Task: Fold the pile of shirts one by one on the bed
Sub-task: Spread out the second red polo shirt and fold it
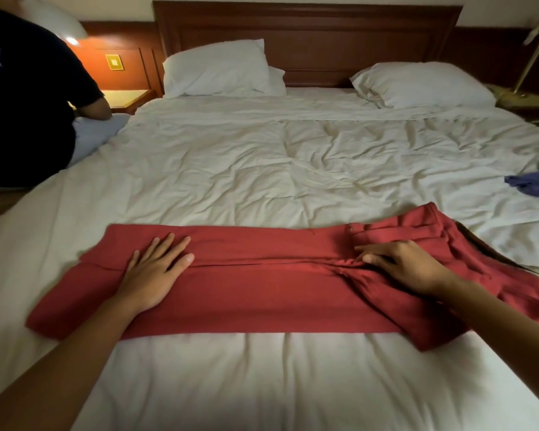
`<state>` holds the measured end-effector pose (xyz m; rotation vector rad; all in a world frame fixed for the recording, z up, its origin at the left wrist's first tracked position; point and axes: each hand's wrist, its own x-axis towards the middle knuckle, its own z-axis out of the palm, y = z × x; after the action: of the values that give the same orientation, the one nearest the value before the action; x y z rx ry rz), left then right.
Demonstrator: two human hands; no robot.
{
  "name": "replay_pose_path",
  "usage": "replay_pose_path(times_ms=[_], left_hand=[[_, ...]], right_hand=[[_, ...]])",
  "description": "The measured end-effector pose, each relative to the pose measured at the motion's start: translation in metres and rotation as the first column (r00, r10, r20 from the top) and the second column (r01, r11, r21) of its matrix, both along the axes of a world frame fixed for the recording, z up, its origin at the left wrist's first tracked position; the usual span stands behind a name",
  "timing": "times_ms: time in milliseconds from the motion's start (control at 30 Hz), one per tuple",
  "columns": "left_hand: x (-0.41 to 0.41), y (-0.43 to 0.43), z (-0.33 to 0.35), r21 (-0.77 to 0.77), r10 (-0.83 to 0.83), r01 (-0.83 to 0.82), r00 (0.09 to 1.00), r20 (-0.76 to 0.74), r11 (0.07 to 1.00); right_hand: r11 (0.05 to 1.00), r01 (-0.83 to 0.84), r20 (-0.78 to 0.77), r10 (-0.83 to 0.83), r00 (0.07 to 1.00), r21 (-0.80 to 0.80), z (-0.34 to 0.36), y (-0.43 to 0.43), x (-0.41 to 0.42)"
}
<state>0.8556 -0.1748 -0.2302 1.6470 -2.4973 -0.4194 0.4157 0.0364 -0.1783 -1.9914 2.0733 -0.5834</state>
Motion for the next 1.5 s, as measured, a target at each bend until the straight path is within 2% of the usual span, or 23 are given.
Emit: replay_pose_path(times_ms=[100,167,233,267,333,400,467,567,667,800,1000,1033,1133,1200,1333,1367,1400,1433,1467,1500], left_hand=[[0.008,-0.004,0.0,0.005,0.051,-0.051,0.997,0.049,0.999],[0.02,-0.009,0.001,0.0,0.109,-0.11,0.989,0.104,0.994],[0.036,-0.014,0.003,-0.024,0.172,-0.171,0.969,0.175,0.985],[0.045,-0.016,0.003,-0.042,0.207,-0.202,0.955,0.213,0.978],[0.061,-0.018,0.005,-0.074,0.292,-0.282,0.925,0.244,0.956],[0.071,-0.017,0.006,-0.123,0.381,-0.362,0.897,0.225,0.924],[0.074,-0.015,0.008,-0.191,0.441,-0.407,0.875,0.2,0.893],[0.074,-0.014,0.015,-0.218,0.456,-0.428,0.885,0.094,0.877],[0.08,-0.017,0.021,-0.185,0.384,-0.374,0.923,0.019,0.909],[0.089,-0.019,0.026,-0.058,0.285,-0.292,0.952,-0.114,0.955],[0.102,-0.018,0.047,0.039,0.241,-0.243,0.902,-0.359,0.969],[0.103,-0.017,0.051,0.059,0.234,-0.229,0.888,-0.396,0.971],[0.106,-0.011,0.059,0.144,0.2,-0.152,0.878,-0.435,0.978],[0.104,-0.004,0.062,0.188,0.18,-0.108,0.884,-0.431,0.976],[0.078,0.006,0.082,0.194,0.198,-0.115,0.848,-0.492,0.974],[0.064,0.008,0.091,0.172,0.185,-0.112,0.844,-0.503,0.979],[0.047,0.01,0.101,0.143,0.162,-0.102,0.847,-0.507,0.984],[0.025,0.013,0.113,0.115,0.129,-0.082,0.853,-0.505,0.99],[0.0,0.019,0.123,0.098,0.09,-0.047,0.863,-0.498,0.994],[-0.029,0.026,0.131,0.093,0.05,-0.005,0.871,-0.488,0.996]], right_hand=[[0.995,0.049,0.067,-0.054,0.996,0.085,0.005,0.005,0.008],[0.974,0.122,0.026,-0.129,0.991,0.193,0.003,0.002,0.021],[0.907,0.272,-0.224,-0.207,0.952,0.321,-0.004,-0.002,0.042],[0.883,0.355,-0.357,-0.239,0.903,0.308,-0.008,-0.004,0.057],[0.899,0.396,-0.482,-0.266,0.835,0.19,-0.016,-0.01,0.093],[0.931,0.343,-0.451,-0.256,0.855,0.122,-0.023,-0.025,0.131],[0.942,0.298,-0.355,-0.228,0.907,0.157,-0.033,-0.047,0.164],[0.939,0.291,-0.281,-0.233,0.931,0.186,-0.046,-0.081,0.203],[0.945,0.268,-0.248,-0.218,0.944,0.19,-0.053,-0.099,0.232],[0.946,0.254,-0.24,-0.204,0.949,0.203,-0.054,-0.106,0.252],[0.968,0.109,-0.191,-0.066,0.979,0.224,-0.042,-0.098,0.24],[0.97,0.131,-0.224,-0.084,0.971,0.204,-0.04,-0.096,0.233],[0.927,0.344,-0.301,-0.288,0.909,0.151,-0.039,-0.086,0.208],[0.923,0.331,-0.283,-0.27,0.92,0.197,-0.042,-0.08,0.198],[0.954,0.107,-0.12,-0.076,0.99,0.28,-0.03,-0.078,0.18],[0.96,0.062,0.01,-0.067,0.998,0.273,-0.022,-0.077,0.173],[0.968,0.03,0.223,-0.088,0.971,0.25,-0.014,-0.075,0.164],[0.976,0.032,0.491,-0.138,0.86,0.216,-0.005,-0.072,0.156],[0.98,0.071,0.717,-0.183,0.673,0.183,0.003,-0.067,0.147],[0.977,0.127,0.859,-0.21,0.467,0.17,0.012,-0.062,0.139]])
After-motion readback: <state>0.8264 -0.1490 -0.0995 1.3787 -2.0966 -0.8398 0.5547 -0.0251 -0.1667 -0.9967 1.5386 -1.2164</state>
